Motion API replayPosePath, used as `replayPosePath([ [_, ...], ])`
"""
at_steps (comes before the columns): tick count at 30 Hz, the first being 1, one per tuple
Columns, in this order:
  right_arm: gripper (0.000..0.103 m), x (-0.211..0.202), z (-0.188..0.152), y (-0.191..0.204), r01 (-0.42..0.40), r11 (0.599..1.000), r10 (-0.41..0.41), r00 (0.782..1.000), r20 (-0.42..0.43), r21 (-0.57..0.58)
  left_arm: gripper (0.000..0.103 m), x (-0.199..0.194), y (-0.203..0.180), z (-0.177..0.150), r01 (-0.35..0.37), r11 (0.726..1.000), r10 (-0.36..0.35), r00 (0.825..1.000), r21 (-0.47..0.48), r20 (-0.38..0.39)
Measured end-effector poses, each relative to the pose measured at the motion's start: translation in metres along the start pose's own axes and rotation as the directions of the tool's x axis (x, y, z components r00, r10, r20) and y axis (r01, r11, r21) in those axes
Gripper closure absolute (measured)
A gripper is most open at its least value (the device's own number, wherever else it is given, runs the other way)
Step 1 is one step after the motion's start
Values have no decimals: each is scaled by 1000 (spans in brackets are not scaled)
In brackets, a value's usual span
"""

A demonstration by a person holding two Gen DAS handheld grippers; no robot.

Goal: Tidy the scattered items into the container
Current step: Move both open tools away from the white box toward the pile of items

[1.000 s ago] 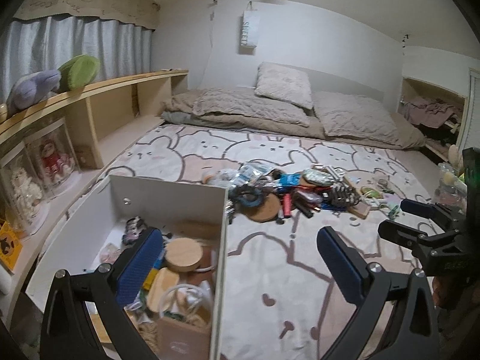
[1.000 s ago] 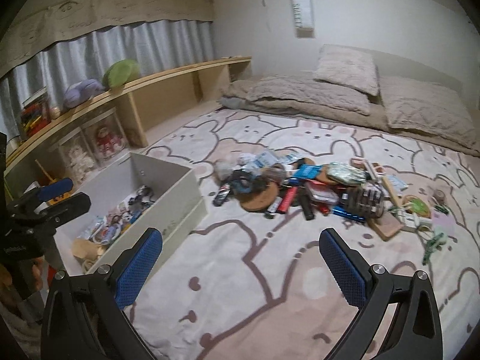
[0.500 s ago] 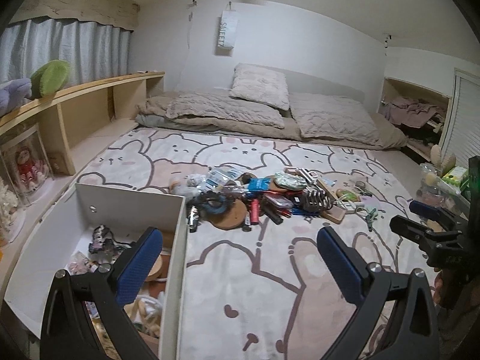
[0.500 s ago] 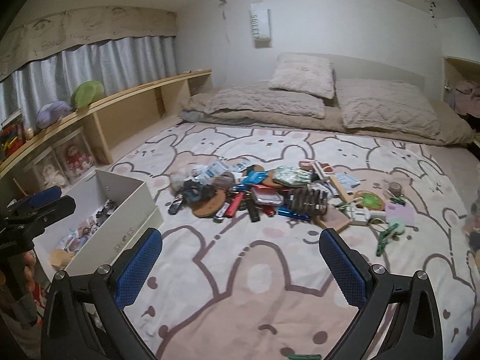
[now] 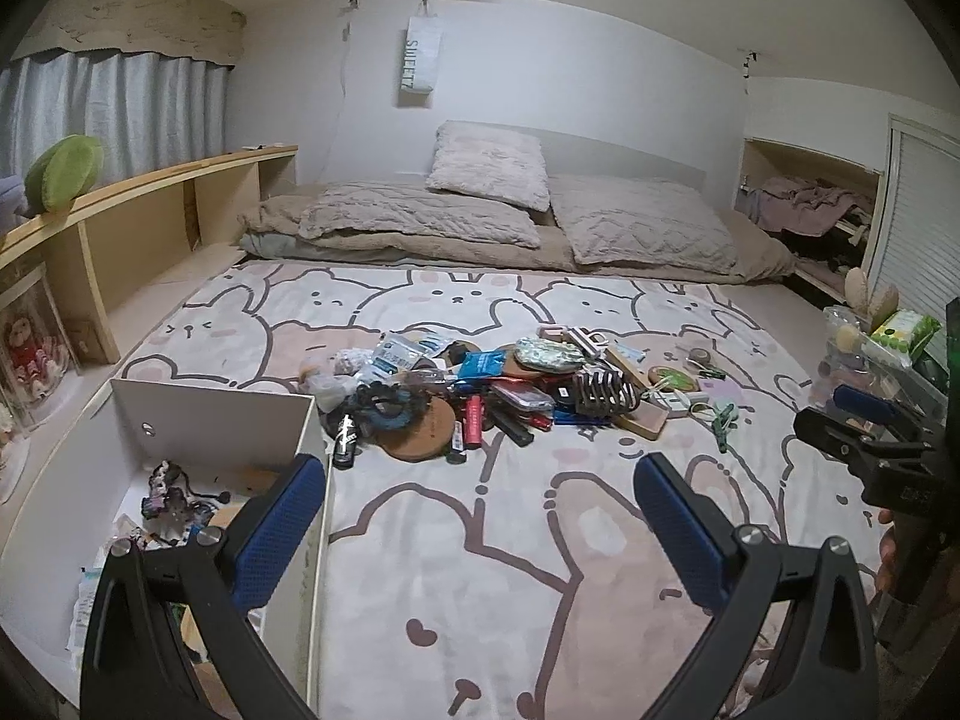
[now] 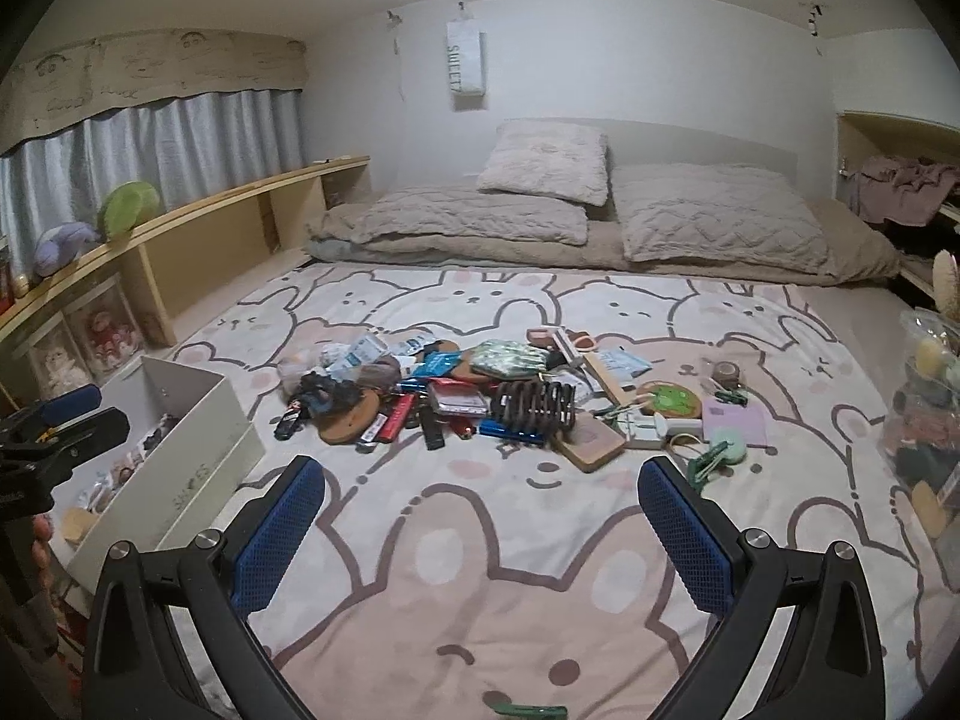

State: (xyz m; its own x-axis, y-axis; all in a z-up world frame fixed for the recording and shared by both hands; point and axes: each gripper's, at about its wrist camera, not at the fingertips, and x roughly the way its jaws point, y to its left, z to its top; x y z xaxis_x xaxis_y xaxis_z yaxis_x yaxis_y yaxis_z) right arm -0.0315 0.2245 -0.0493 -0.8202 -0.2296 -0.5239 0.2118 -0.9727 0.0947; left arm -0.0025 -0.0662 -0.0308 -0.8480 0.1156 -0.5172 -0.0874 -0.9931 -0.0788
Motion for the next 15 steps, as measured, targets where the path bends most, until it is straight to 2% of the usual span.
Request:
replayPosePath([
  [15, 0, 8, -3, -10, 27, 999, -28, 1000, 15, 20, 0, 19, -4, 0, 5, 999, -5, 1000, -35, -4],
])
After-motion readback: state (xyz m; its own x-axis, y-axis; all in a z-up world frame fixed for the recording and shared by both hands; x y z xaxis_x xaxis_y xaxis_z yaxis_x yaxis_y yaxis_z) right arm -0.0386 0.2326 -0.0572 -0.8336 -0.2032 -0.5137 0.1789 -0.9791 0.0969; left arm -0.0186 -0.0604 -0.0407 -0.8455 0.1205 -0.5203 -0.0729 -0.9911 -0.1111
